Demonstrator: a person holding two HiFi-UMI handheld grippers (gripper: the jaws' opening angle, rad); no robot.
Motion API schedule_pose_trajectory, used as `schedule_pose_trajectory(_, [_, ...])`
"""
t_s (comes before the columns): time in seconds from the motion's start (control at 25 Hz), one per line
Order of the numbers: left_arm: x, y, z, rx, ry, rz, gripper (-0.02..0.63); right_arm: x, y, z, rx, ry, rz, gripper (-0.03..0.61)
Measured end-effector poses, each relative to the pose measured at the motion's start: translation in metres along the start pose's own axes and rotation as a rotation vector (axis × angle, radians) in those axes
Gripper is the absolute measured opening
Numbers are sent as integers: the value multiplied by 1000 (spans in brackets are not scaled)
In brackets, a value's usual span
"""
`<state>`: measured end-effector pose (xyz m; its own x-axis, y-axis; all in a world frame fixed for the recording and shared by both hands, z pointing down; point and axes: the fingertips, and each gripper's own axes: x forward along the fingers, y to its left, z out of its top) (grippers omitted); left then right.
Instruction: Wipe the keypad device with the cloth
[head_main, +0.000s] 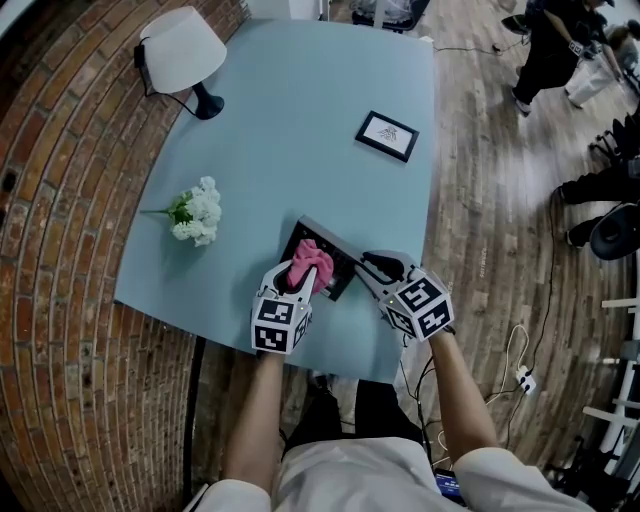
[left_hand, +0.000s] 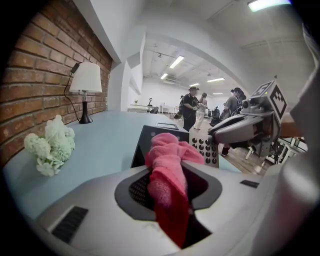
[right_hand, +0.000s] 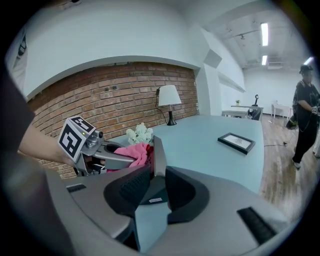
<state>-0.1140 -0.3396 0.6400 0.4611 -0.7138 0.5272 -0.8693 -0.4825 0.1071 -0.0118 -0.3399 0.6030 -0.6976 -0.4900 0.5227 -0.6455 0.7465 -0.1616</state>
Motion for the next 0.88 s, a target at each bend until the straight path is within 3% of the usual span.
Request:
schedule_pose_trajectory(0.44, [-9,9,-41,-44,53,16,153,1,0,0,7,-3,0,123])
schedule_pose_trajectory(0.68, [-15,14,-61,-27,117,19,152,2,-3,1,93,-12,-3,120])
schedule_pose_trajectory(0.76, [-20,15,-58,-41,100,10,150,-2,-4,0,118,-24,-22,118])
schedule_pose_trajectory(0.88, [-33,14,-29,-45,0,-7,140,-19,-7,-1,166,-61,-67,118])
